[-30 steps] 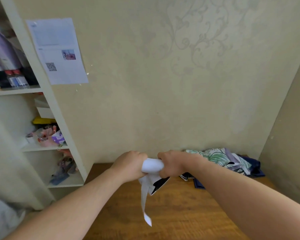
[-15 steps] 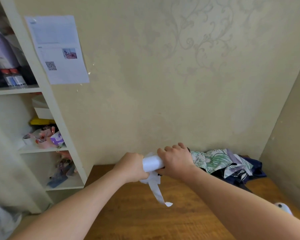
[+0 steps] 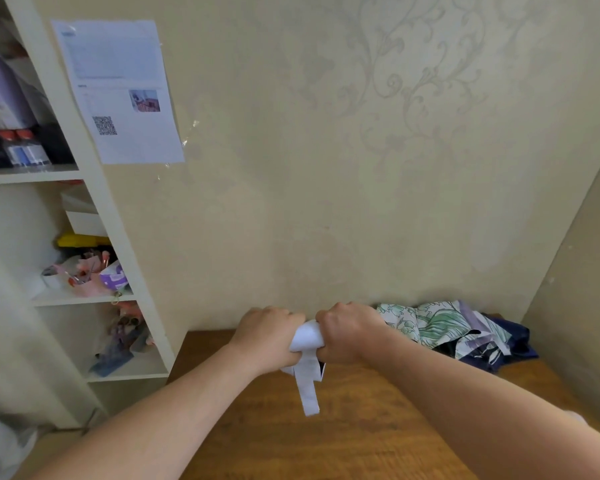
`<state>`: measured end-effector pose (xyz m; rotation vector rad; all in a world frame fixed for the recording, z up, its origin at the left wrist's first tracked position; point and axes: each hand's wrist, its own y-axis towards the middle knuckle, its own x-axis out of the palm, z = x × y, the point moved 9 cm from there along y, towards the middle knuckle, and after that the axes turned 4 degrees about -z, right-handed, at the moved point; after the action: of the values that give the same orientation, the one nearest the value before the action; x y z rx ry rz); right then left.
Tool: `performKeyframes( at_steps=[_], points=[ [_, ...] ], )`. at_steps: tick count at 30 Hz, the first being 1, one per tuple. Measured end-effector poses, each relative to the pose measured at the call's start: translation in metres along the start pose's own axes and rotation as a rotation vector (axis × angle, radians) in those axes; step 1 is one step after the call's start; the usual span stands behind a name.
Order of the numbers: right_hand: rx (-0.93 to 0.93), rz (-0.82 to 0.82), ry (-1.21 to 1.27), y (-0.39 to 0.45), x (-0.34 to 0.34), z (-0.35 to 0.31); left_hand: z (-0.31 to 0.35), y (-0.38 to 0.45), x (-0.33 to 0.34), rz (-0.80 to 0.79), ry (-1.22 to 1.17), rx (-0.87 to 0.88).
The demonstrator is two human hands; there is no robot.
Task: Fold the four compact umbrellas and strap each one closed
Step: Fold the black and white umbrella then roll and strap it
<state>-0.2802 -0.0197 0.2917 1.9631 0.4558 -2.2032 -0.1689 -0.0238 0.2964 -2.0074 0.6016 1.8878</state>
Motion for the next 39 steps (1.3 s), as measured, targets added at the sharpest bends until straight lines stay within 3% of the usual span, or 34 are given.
performKeyframes(
  at_steps=[5,9,13,15,18,21,32,39],
  points=[
    [-0.01,-0.114,0.156,0.007,0.005,-0.001,-0.015,-0.006,0.005,0.144,-0.006,0.026],
    [-0.041,-0.213,0.306,0.013,0.018,-0.004,-0.021,-0.002,0.018,0.018,-0.059,0.012],
    [-0.078,-0.182,0.379,0.019,0.018,-0.005,-0.036,0.0,0.028,-0.047,-0.148,-0.069],
    [-0.102,-0.108,0.335,0.022,0.008,-0.006,-0.048,0.0,0.036,-0.071,-0.237,-0.139],
    [-0.112,0.045,0.031,0.025,-0.004,-0.013,-0.06,0.003,0.041,-0.102,-0.299,-0.222],
    [-0.075,0.015,-0.093,0.033,0.004,-0.017,-0.063,0.009,0.043,-0.144,-0.337,-0.243],
    [-0.09,0.008,-0.004,0.042,0.012,-0.023,-0.063,0.01,0.049,-0.254,-0.348,-0.177],
    [-0.014,-0.034,0.082,0.042,0.01,-0.017,-0.063,0.017,0.038,-0.042,-0.197,-0.055]
  ],
)
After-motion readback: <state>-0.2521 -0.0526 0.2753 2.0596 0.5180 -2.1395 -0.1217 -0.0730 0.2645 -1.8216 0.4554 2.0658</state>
